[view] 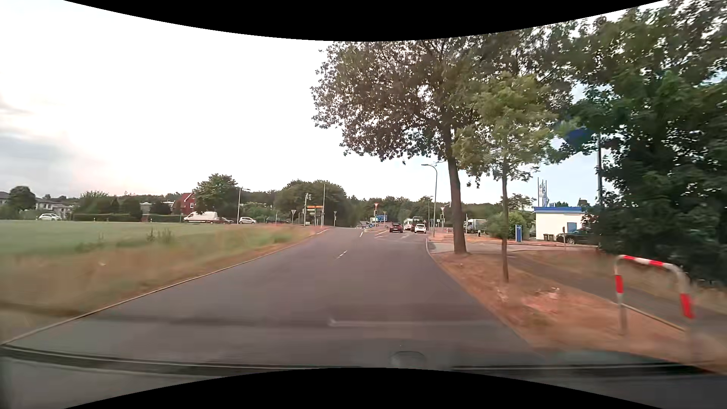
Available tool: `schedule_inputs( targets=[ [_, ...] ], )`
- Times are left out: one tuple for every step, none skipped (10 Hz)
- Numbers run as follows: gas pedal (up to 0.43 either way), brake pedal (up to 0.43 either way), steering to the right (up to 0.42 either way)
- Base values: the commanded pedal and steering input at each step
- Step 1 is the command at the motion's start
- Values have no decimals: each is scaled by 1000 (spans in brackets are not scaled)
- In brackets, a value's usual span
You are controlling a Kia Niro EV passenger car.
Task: Follow the waypoints while adhering to traffic rules and regulations
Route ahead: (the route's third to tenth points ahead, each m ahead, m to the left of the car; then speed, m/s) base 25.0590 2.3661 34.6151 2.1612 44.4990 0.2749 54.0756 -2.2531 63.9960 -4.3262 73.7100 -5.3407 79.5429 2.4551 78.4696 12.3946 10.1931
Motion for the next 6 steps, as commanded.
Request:
schedule_inputs(
  targets=[
    [87,0,10],
    [177,0,11],
    [177,0,5],
    [177,0,1],
    [177,0,3],
    [177,0,8]
  ],
)
